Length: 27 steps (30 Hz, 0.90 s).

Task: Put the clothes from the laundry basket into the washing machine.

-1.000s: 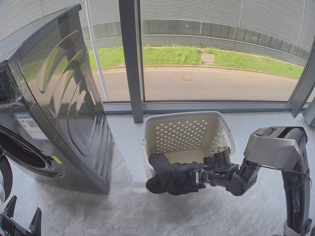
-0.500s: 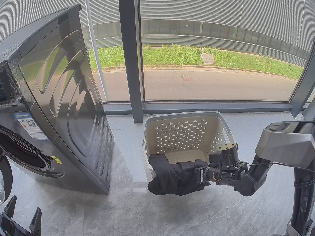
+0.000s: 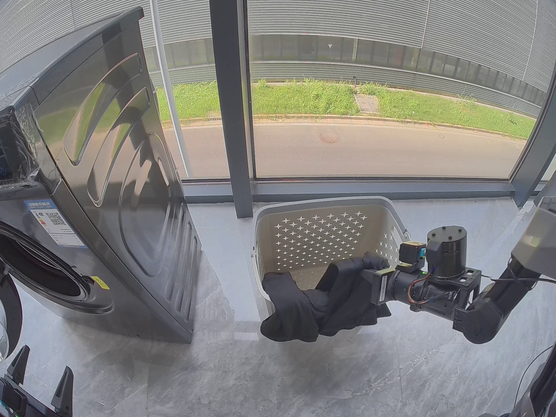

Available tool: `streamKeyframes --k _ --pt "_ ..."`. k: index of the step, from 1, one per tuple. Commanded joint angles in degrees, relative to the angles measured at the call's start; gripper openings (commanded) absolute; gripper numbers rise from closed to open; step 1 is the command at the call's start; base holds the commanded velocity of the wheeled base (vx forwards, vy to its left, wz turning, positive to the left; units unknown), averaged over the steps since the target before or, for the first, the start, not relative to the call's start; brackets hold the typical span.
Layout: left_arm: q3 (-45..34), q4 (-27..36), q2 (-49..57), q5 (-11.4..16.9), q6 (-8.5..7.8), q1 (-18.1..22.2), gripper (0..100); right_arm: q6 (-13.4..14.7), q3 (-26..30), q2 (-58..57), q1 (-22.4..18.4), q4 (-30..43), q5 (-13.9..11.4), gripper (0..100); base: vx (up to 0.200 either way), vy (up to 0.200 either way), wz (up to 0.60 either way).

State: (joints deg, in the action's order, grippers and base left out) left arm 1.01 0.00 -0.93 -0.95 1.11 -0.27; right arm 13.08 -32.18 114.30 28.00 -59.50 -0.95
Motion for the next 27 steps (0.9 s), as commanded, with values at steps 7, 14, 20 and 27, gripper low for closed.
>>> streamKeyframes --k 7,14,20,27 --pt "-0.84 0.00 0.93 -0.19 -0.05 0.00 100 -0.34 5.20 -17.88 2.32 -5.19 1.48 0 0.000 0.000 0.00" --pt "-0.92 0.00 0.93 -0.46 -0.76 0.00 100 -3.76 7.75 -25.71 3.90 -7.03 3.15 0 0.000 0.000 0.00" --pt "-0.92 -0.09 0.93 -0.10 -1.11 0.00 100 -4.99 9.77 -31.77 3.64 -6.59 3.06 0 0.000 0.000 0.00" --pt "-0.92 0.00 0.93 -0.02 -1.20 0.00 100 -8.25 10.12 -38.01 2.41 -5.10 3.15 0 -0.200 0.000 0.00"
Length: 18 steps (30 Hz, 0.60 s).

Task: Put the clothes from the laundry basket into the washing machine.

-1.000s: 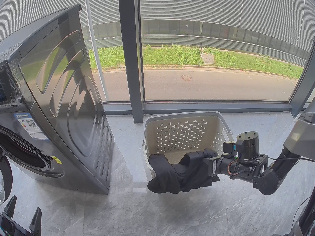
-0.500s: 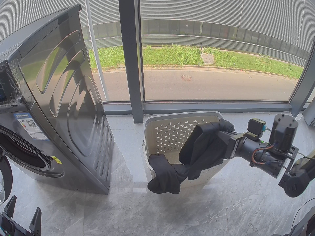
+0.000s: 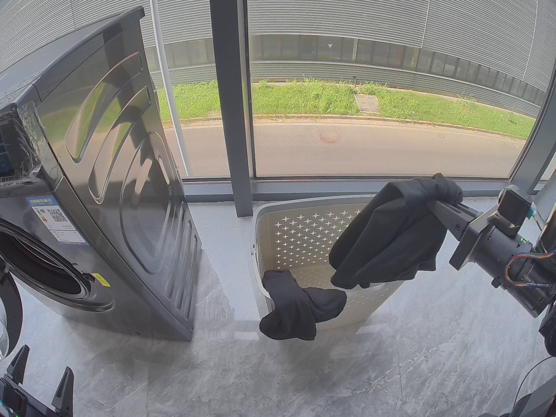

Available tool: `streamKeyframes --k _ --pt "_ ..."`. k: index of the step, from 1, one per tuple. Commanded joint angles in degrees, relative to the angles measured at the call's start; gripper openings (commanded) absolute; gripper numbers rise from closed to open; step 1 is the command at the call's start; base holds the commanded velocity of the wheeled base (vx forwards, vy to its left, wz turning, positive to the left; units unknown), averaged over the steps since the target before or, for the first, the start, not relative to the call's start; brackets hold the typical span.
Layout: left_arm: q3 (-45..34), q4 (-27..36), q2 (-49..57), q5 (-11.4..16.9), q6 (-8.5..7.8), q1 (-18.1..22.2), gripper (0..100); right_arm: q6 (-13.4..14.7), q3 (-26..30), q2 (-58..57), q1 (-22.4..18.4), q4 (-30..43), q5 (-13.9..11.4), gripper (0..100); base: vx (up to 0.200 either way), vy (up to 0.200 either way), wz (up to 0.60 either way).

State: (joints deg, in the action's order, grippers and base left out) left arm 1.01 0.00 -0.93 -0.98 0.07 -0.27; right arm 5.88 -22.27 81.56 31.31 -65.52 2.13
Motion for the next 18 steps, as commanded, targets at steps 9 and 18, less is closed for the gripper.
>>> streamKeyframes --k 9,18 --pt "-0.92 0.00 0.93 0.01 -0.07 0.00 100 -2.89 0.48 -5.27 -2.21 4.35 5.78 0 -0.111 0.000 0.00" --pt "-0.92 0.00 0.93 0.10 -0.07 0.00 100 -2.54 0.48 -4.74 -1.60 5.41 10.87 0 0.000 0.089 0.00"
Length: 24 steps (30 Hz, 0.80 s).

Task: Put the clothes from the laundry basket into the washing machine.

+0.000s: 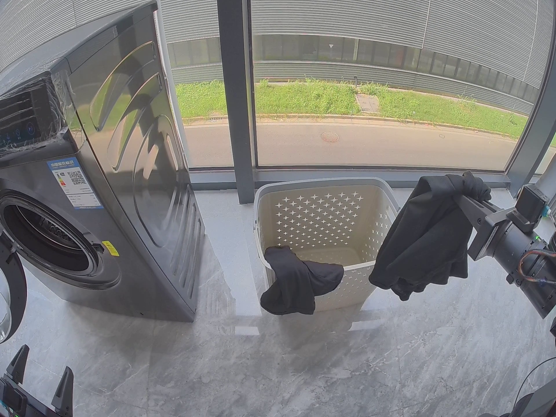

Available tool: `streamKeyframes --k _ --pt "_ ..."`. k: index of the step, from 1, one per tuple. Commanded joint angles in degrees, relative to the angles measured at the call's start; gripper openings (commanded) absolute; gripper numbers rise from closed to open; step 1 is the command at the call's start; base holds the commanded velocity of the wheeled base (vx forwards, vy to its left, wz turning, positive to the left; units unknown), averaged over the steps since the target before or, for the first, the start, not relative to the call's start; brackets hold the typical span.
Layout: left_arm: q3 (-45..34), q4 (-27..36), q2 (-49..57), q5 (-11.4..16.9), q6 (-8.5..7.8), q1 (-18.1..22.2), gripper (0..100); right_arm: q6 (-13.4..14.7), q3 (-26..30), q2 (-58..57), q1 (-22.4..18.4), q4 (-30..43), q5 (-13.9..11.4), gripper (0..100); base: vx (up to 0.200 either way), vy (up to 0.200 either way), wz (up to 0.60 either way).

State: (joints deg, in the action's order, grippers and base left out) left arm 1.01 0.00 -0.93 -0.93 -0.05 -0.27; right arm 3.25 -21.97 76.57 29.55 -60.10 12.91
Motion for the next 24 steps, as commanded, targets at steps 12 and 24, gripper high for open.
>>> streamKeyframes --k 12,24 --pt "-0.84 0.00 0.93 0.05 0.58 0.00 100 0.52 1.40 0.34 -0.37 -0.54 -3.07 0 0.000 0.200 0.00" --pt "-0.84 0.00 0.93 0.40 0.14 0.00 100 1.05 1.66 0.60 0.33 -0.81 -3.33 0 0.000 0.200 0.00"
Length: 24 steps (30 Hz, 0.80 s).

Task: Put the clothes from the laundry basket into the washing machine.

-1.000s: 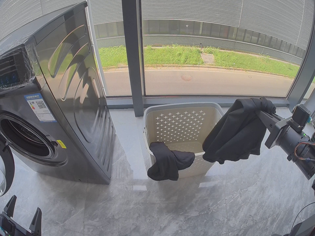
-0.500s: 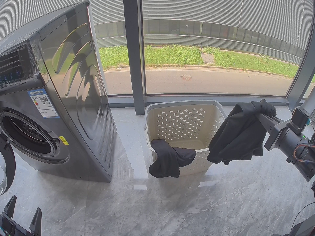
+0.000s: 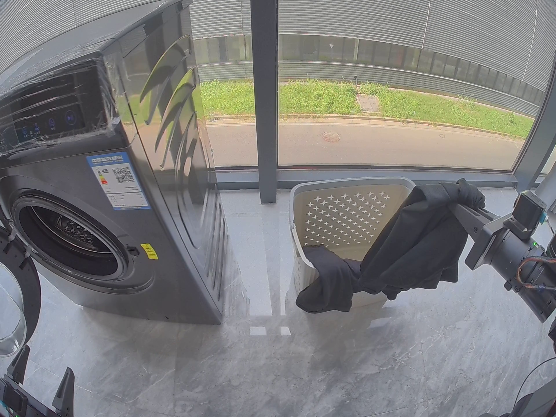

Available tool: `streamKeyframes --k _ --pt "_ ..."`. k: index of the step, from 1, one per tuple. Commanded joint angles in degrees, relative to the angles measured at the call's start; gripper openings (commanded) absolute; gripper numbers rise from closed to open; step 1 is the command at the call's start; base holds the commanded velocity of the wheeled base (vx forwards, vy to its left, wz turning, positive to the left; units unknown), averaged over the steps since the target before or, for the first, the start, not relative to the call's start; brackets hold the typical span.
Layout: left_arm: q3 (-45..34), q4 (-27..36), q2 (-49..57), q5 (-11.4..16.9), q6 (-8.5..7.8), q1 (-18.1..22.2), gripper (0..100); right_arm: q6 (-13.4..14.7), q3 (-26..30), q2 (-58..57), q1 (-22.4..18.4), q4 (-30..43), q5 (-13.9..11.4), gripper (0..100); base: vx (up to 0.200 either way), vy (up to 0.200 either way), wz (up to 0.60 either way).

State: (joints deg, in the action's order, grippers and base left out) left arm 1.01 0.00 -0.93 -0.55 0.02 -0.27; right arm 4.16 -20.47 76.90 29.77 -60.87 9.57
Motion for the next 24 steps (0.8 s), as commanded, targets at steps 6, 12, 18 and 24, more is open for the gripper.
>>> streamKeyframes --k 6,12,18,24 --pt "-0.84 0.00 0.93 -0.07 0.68 0.00 100 0.15 0.60 0.27 0.55 -0.13 -1.04 0 0.000 0.200 0.00" --pt "-0.84 0.00 0.93 0.02 0.59 0.00 100 0.06 0.69 0.09 0.46 -0.22 -1.13 0 -0.067 0.033 0.00" --pt "-0.84 0.00 0.93 0.02 0.77 -0.08 100 0.06 0.69 0.71 0.55 -0.22 -1.22 0 -0.200 0.000 0.00" --pt "-0.84 0.09 0.93 0.02 0.77 -0.08 100 0.15 1.13 0.80 0.55 -0.22 -1.22 0 -0.200 0.000 0.00"
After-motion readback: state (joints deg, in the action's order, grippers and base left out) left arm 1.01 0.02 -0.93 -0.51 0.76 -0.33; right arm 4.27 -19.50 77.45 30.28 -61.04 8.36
